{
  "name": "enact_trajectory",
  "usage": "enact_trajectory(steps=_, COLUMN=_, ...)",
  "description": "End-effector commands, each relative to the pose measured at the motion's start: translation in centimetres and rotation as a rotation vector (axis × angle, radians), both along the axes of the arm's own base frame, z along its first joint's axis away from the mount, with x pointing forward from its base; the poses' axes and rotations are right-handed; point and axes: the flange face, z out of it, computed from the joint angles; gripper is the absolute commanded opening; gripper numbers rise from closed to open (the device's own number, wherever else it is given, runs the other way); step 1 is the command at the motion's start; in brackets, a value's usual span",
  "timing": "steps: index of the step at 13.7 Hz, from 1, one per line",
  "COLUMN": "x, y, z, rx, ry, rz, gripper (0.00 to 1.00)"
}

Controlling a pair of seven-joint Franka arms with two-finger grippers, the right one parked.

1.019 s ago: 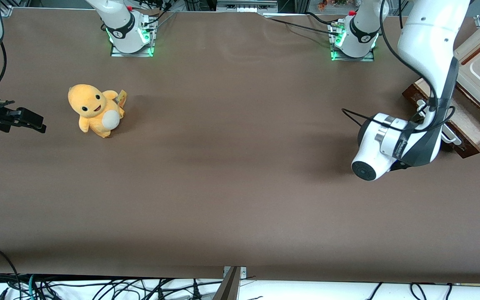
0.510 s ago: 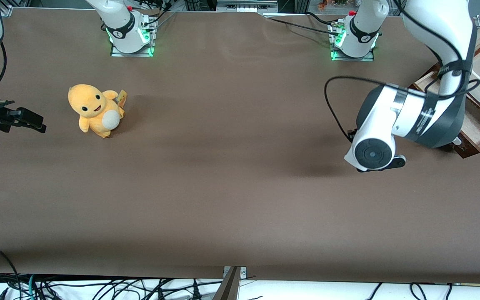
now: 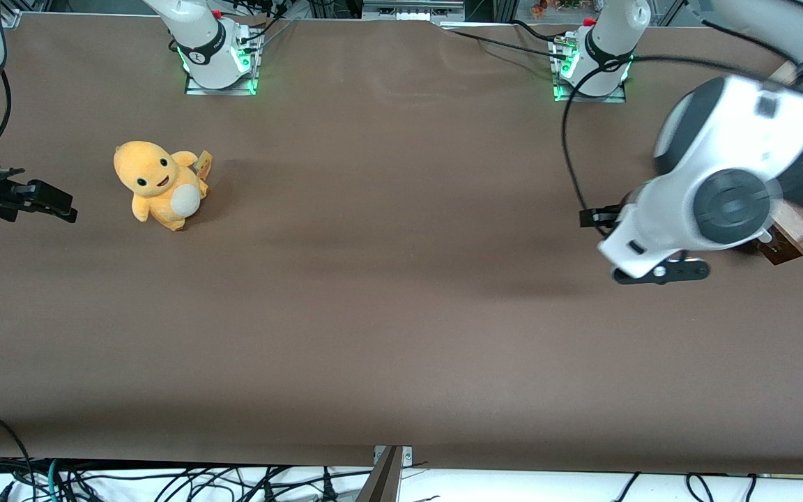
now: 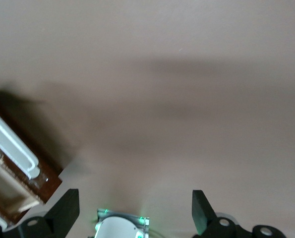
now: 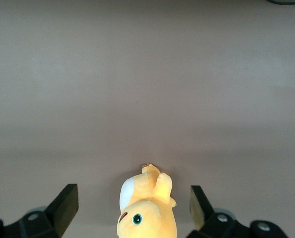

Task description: Open lower drawer with left arm only

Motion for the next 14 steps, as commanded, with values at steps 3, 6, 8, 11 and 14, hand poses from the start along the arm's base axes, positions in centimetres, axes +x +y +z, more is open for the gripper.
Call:
enact_trajectory(steps=3, x=-1.7, y=1.3, z=5.1, rx=-0.096, ry=-0.185, rz=-0.118, gripper=1.0)
enact_trajectory(steps=6, x=-4.5, y=4.9, z=4.4, rx=-0.114, ry=-0.261, rz=-0.076, gripper=1.0)
enact_trajectory(steps=8, x=-5.0, y=7.1, z=4.2, rx=-0.11, ry=-0.285, rz=-0.032, gripper=1.0)
enact_trajectory(steps=11, x=-5.9, y=8.9, z=4.2, rx=-0.108, ry=-0.322, rz=-0.007, gripper=1.0)
enact_trajectory(steps=14, x=-7.1, y=11.6, z=4.0, rx=-0.111, ry=-0.314, rz=-0.063, gripper=1.0)
